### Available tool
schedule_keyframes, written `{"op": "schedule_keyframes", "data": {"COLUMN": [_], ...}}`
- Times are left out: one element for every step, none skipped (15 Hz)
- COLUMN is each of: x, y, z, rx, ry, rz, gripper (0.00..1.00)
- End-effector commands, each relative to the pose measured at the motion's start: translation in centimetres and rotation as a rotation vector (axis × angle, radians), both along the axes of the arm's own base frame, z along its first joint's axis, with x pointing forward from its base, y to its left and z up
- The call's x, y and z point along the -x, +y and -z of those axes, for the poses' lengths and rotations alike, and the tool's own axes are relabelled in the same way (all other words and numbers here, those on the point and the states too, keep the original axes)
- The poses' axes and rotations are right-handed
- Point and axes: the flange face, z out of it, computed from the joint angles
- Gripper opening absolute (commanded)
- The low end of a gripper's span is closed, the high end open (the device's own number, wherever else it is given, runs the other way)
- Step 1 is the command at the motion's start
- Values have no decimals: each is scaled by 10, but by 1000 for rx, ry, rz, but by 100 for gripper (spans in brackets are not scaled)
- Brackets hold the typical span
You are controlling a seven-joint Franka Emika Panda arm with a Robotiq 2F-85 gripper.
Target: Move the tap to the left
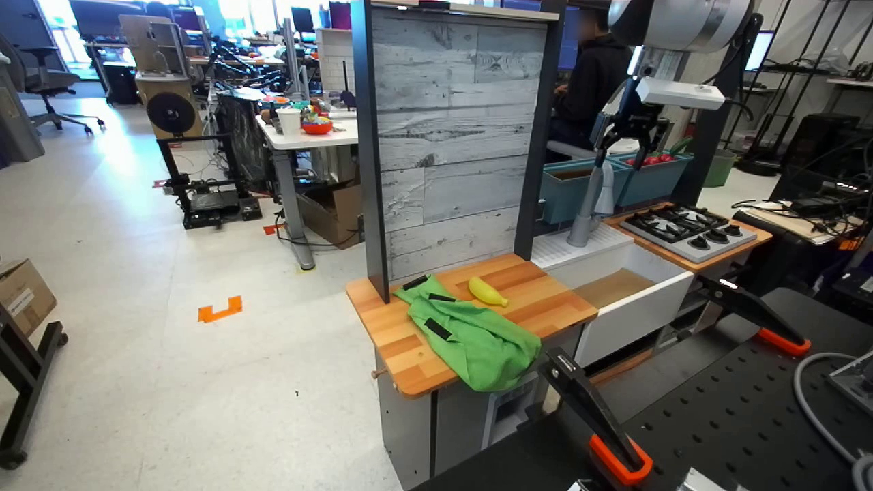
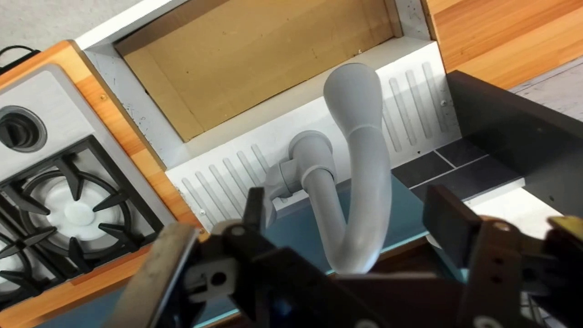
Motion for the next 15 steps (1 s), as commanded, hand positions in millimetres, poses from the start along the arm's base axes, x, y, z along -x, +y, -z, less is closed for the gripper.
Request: {"op": "schedule_keyframes", "data": {"x": [-8,-8,-8,-8,-8,-9,-9,-9,-8,-7,-7,-8,-9,-10,-11], "y": [-4,-4,-3,-2,-1,2,4,7,10,10,12,14,17,18,19], "z": [11,14,17,19,20,21,23,24,25,26,26,26,25,25,24], "rx": [13,15,14,16,16,15,13,14,11,10,7,0,-10,-21,-30], "ry": [0,3,11,12,12,11,17,12,17,20,18,21,23,24,23], "rz": [3,0,-5,-7,-10,-13,-15,-14,-12,-11,-6,-2,4,12,23], "gripper": [58,49,42,33,27,19,12,6,2,6,6,6,6,6,6]}}
